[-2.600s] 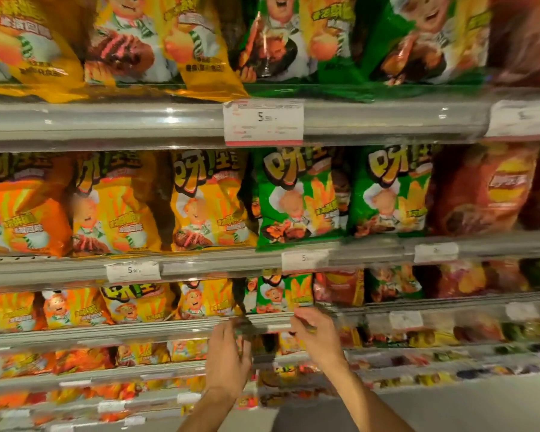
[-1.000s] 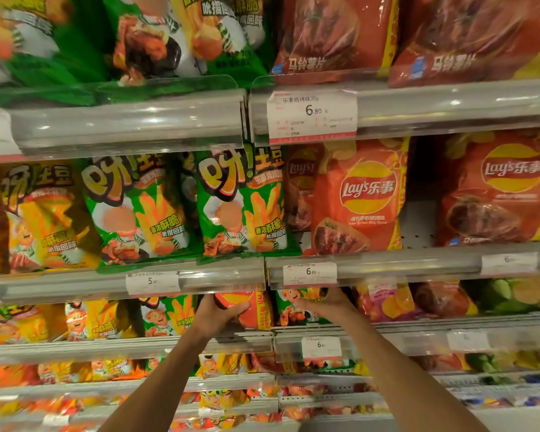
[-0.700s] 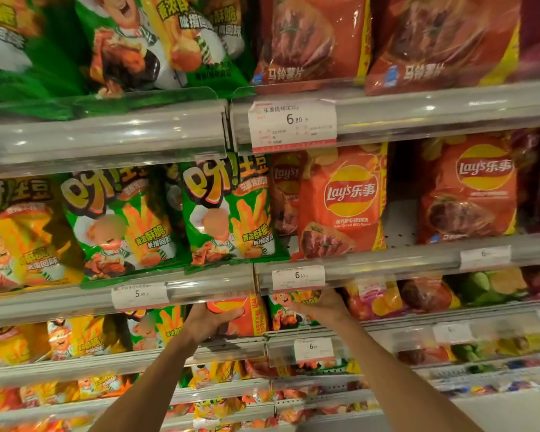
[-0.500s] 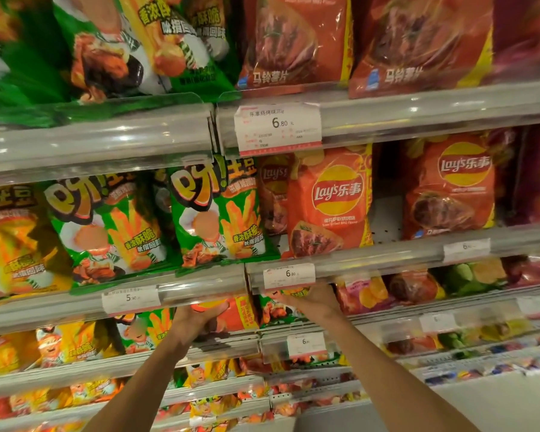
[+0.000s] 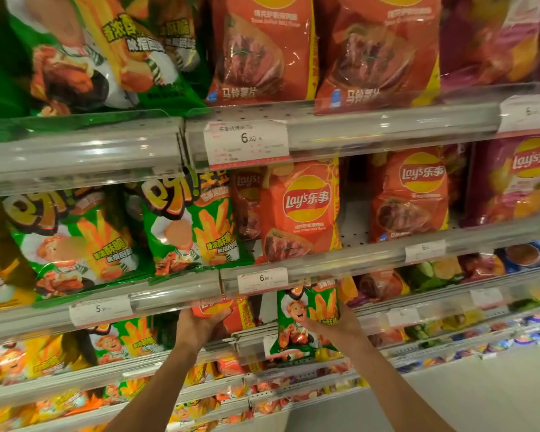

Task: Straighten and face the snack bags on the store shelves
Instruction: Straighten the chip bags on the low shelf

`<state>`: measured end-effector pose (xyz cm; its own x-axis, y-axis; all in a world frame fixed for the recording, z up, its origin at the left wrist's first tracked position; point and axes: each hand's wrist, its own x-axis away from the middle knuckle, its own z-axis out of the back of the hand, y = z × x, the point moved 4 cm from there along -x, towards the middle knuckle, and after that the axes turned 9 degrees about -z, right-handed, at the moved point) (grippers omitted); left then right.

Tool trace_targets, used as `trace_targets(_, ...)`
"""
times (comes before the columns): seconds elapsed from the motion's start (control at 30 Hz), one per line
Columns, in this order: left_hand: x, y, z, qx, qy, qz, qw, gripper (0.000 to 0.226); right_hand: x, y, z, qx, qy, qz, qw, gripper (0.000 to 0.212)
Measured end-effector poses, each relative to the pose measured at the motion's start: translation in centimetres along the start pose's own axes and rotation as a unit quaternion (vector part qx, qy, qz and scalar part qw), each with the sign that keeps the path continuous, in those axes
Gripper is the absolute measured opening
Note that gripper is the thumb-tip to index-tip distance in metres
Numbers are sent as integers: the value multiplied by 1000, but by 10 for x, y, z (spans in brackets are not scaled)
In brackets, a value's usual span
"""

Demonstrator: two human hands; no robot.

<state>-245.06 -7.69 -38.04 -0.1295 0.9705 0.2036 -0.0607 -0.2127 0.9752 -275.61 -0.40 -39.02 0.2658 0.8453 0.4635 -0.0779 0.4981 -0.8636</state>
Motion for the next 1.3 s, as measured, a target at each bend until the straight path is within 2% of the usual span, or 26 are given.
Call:
trace_targets(0.1,4,0,-23,5,-24,-4,1000,41,8,9,14,-29,-7,1,1000,59)
trace_targets(0.23,5,8,-51,7,-60,-34,998,51,15,19,33,-41,16,9,999,49)
trace_targets(0.33,7,11,-71,24,-73,-48,996,46,20,29,48,-46,35,19,998,50)
trace_targets(0.47,8,10,-93,6,-72,-69,995,59,29,39,64,-43,55,16,997,60)
trace_targets(0.6,5,1,-103,-28,-89,-71,993,60,38,45,72,-19,59,20,998,62)
trace_targets(0.67,3,-5,-103,-47,-105,-60,992,53,43,47,70,-2,46,19,999,62)
trace_targets(0.77,-1,-10,-105,-80,-161,-74,981,26,50,49,57,5,-9,7,1000,66)
trace_targets(0.8,-1,-11,-103,-83,-177,-77,978,23,52,49,50,8,-28,6,1000,67)
trace_targets(0.9,2,-16,-86,-127,-181,-86,972,34,57,43,23,22,-81,12,996,74)
trace_targets(0.97,8,-19,-67,-206,-169,-135,954,32,57,38,1,39,-106,15,994,82)
trace_targets(1.03,21,-19,-45,-268,-147,-201,931,21,54,33,-23,63,-122,7,990,87)
trace_targets(1.1,35,-21,-19,-329,-123,-268,897,23,48,29,-49,86,-141,1,986,81)
trace_targets(1.2,52,-33,25,-416,-97,-280,860,37,43,23,-85,107,-160,-8,981,75)
trace_targets(1.3,68,-41,65,-467,-65,-297,830,40,39,13,-118,111,-174,-3,978,76)
